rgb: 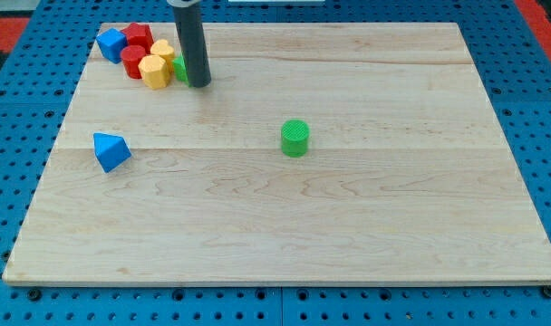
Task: Move the green circle into the yellow hexagon
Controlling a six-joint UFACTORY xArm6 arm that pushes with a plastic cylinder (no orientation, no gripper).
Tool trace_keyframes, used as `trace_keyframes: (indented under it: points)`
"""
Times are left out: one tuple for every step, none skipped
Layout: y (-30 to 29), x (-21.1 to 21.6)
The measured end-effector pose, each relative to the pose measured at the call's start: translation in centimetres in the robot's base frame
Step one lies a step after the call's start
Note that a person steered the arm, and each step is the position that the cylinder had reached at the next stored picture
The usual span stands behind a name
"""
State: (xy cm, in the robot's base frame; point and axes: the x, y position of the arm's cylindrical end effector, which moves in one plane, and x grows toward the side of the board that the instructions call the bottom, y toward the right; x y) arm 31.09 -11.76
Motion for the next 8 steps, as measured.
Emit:
trace_keyframes:
  points:
    - [5.3, 0.6]
    - [18.2, 4.0]
    - [22.3, 11.7]
    - [16.4, 13.0]
    - [7.0, 10.5]
    - [-0.4, 6.6]
    - [-3.2, 7.4]
    - [-6.0, 8.7]
